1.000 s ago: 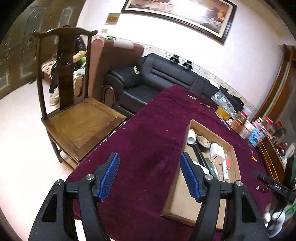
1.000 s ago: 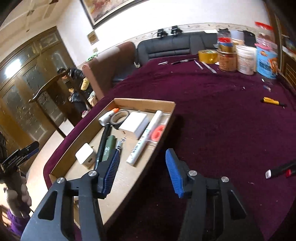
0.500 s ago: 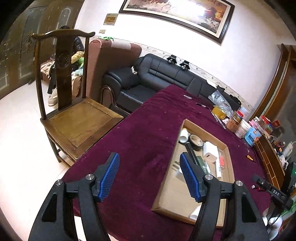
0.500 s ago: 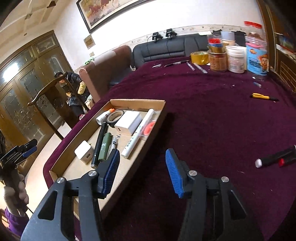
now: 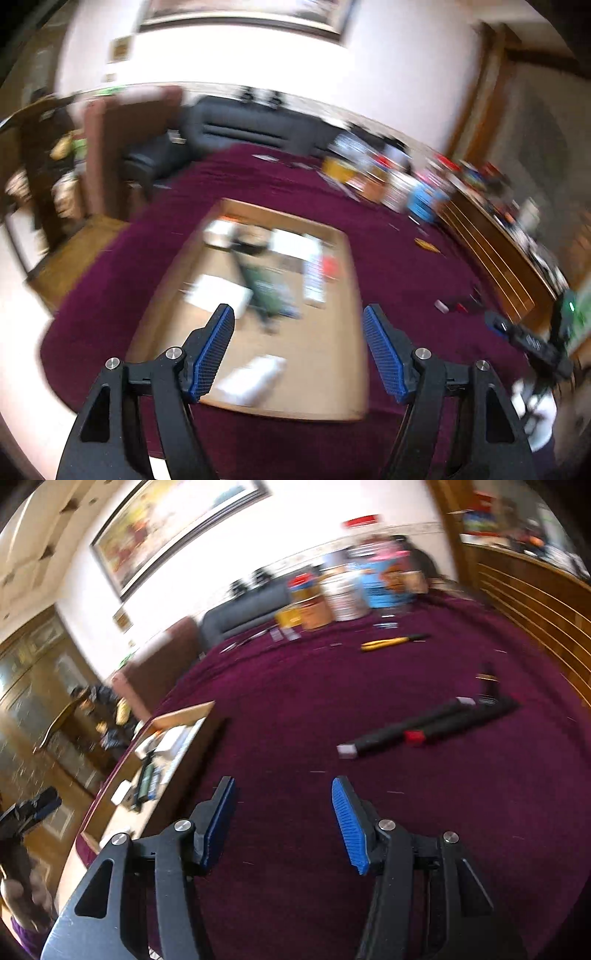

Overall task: Organize rigid objects
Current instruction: 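Grasp the yellow pen with the left gripper while the right grasps the black lipstick tube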

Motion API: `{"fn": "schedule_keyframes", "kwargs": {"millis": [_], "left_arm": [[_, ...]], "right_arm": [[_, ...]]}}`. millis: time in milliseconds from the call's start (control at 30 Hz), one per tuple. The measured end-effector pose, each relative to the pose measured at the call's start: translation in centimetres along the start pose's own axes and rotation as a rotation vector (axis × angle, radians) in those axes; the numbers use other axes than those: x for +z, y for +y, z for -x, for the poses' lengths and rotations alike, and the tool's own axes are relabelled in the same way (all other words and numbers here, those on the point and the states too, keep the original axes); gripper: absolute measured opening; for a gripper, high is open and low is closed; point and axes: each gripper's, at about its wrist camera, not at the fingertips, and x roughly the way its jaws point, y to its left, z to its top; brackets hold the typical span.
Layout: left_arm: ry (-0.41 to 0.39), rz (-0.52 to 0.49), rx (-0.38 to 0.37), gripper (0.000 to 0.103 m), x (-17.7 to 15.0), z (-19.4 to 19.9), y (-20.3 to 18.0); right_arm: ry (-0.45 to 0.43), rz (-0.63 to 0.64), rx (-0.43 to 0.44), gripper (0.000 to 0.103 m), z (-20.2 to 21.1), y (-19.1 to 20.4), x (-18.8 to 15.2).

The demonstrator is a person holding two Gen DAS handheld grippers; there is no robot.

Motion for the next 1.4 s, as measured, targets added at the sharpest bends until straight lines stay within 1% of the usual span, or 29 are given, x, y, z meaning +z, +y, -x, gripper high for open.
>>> {"fn": "schedule_keyframes", "kwargs": {"millis": [100,233,333,400,467,533,633,700,767,833,900,1000,1067,1100,1200,1300,1333,1400], "left_arm": [[0.088,-0.095,-0.075,0.067,-0.9,-2.3,-5.0],[0.192,-0.191,-0.127,0.067,-2.5,-4.3,-10.2],[0.218,-0.247,-0.129,0.067,-2.9,-4.7,-12.8],[0.230,-0.266,-0.115,0.067,-3.2,-4.9,-13.7],[0.257,-0.265,-0.101,0.067,-3.5,-5.6,-14.1],[0.292,-0.243,-0.090,0.067,-3.6,-6.5,-14.1],[0.328,-0.208,-0.089,0.067,-2.9,-7.7,-13.8],[0.329,-0.206,-0.080,0.067,-2.2,-8.3,-14.0],[0.319,-0.209,-0.069,0.067,-0.7,-9.2,-14.5],[0.306,-0.200,-0.071,0.067,1.4,-10.4,-15.0],[0.295,-0.191,-0.086,0.067,3.6,-11.7,-15.6],[0.273,-0.195,-0.101,0.067,7.3,-14.9,-17.0],[0.269,-0.220,-0.125,0.067,9.2,-18.0,-18.6],[0.278,-0.238,-0.132,0.067,9.9,-19.9,-19.6],[0.331,-0.285,-0.161,0.067,11.0,-25.7,-22.7],[0.378,-0.349,-0.161,0.066,11.2,-30.6,-25.7],[0.387,-0.383,-0.154,0.066,11.3,-32.5,-27.1],[0.409,-0.456,-0.139,0.066,11.2,-34.9,-29.1]], "right_arm": [[-0.025,-0.042,-0.045,0.056,1.6,-3.0,0.0],[-0.052,-0.061,-0.098,0.056,2.5,-5.9,1.0],[-0.061,-0.069,-0.129,0.056,2.1,-7.2,2.7],[-0.068,-0.080,-0.131,0.056,1.6,-8.1,3.9],[-0.082,-0.094,-0.143,0.056,1.0,-8.9,5.4],[-0.107,-0.113,-0.140,0.056,0.6,-9.5,7.2],[-0.133,-0.132,-0.133,0.057,-0.3,-10.0,9.8],[-0.140,-0.142,-0.127,0.057,-1.5,-10.3,11.6],[-0.147,-0.152,-0.119,0.057,-2.6,-10.6,12.8],[-0.157,-0.157,-0.119,0.057,-3.6,-11.1,13.4],[-0.175,-0.166,-0.146,0.057,-4.5,-12.2,13.5],[-0.179,-0.200,-0.168,0.057,-5.3,-14.4,12.9],[-0.144,-0.226,-0.203,0.057,-5.8,-16.1,12.3],[-0.127,-0.256,-0.207,0.057,-6.0,-17.0,12.1],[-0.117,-0.359,-0.166,0.057,-5.9,-19.0,11.8],[-0.107,-0.379,-0.159,0.057,-6.0,-19.5,11.8],[-0.105,-0.378,-0.165,0.057,-6.0,-19.5,11.9],[-0.099,-0.376,-0.173,0.057,-6.1,-19.5,11.8]]}}
